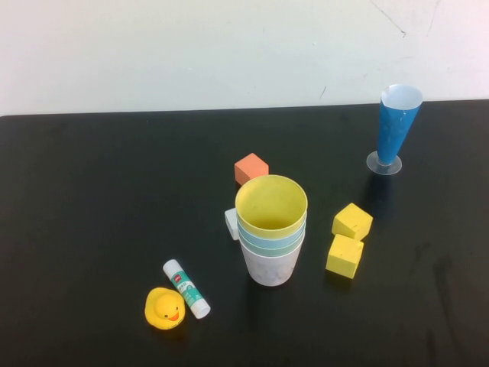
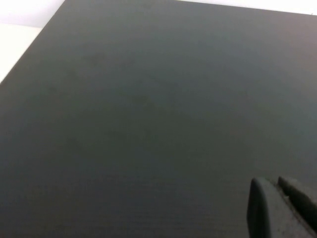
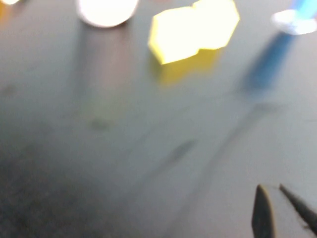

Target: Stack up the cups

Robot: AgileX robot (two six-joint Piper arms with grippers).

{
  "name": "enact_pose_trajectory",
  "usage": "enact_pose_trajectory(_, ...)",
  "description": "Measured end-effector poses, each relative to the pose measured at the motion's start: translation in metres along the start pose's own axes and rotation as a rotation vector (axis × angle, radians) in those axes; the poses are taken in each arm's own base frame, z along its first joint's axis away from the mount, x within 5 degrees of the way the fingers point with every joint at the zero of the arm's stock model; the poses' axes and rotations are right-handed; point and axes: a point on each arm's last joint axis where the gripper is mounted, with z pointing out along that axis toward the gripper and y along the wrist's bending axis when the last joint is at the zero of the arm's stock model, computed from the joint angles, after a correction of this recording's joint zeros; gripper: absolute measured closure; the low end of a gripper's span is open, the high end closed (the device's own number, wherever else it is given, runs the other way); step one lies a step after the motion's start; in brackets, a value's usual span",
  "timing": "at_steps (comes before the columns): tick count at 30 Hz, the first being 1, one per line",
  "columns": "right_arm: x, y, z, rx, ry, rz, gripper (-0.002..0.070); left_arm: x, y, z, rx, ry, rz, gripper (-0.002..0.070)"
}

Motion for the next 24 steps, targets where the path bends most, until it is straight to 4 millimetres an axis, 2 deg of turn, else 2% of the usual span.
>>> enact_pose_trajectory(7,0.004,-0.01,-0.018,0.28,-0.087,0.048,0.0678,0.0,0.0,0.0,0.0,0.0,0.0,0.0676)
enact_pose_trajectory(11,0.007,-0.016,-0.022,0.418,-0.052,0.029,0.0678,0.0,0.0,0.0,0.0,0.0,0.0,0.0676)
enact_pose_trajectory(24,0.009,-0.017,-0.023,0.446,-0.024,0.023,0.0678,0.0,0.0,0.0,0.0,0.0,0.012,0.0676)
